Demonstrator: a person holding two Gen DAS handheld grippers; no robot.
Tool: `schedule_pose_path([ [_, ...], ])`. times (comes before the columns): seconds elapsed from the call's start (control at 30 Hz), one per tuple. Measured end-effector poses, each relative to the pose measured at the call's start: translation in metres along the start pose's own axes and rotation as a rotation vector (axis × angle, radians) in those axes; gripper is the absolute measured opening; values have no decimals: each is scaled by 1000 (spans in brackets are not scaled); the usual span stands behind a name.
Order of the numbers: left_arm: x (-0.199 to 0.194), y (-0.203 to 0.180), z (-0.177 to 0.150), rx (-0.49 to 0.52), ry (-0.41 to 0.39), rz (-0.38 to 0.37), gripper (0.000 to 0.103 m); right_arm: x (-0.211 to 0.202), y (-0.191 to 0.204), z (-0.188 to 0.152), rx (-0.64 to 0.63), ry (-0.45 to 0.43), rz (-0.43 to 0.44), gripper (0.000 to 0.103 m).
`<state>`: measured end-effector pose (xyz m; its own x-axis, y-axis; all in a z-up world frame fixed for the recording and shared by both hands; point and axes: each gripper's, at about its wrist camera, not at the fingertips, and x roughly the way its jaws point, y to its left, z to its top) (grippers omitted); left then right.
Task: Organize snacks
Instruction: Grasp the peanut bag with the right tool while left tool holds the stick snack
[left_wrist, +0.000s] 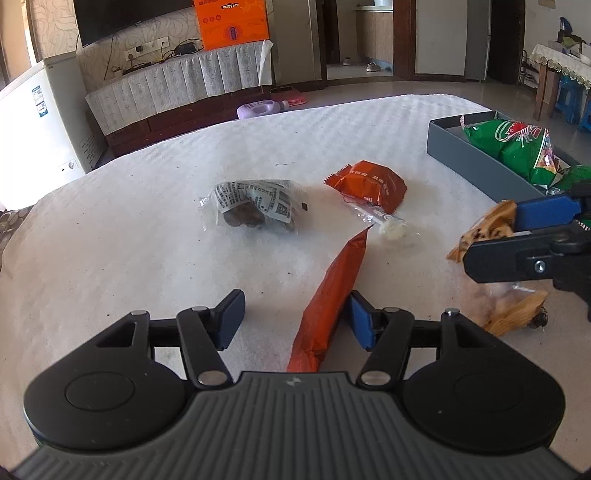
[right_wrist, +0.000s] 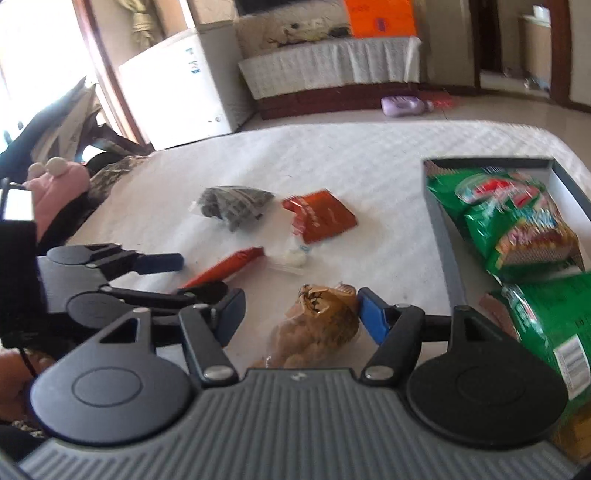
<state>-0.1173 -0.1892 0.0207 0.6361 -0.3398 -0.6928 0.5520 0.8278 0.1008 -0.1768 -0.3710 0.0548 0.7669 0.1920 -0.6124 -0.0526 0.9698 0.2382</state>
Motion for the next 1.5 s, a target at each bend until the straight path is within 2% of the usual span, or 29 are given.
schedule_pose_path([
  [0.07,-1,5,-2,-6,4,14,67,4,4,-1,-23,15,15,68],
  [0.17,0,11,-5,-19,6,17,67,11,4,-4,-68,75,-92,70],
  [0.27,0,10,-5,-13,1,23,67,17,0,-8,-41,102,-91,69],
  [0.4,3,8,-4,-13,-8,28,66,29,12,-18,-114,161,-125,69],
  [0.5,2,7,-3,-11,-12,17,59,22,24,-15,-196,110,-132,62],
  [0.63,1,8,-3,-11,-23,-8,35,13,29,-10,-221,76,-131,58],
  [0.73,0,8,-1,-29,-25,-24,31,10,29,-9,-217,74,-124,56],
  [0.93,-8,3,4,-21,-65,1,25,-1,24,-9,-205,47,-128,56],
  [1.5,-30,-2,21,-57,-114,33,25,-34,16,-3,-167,-27,-99,55],
])
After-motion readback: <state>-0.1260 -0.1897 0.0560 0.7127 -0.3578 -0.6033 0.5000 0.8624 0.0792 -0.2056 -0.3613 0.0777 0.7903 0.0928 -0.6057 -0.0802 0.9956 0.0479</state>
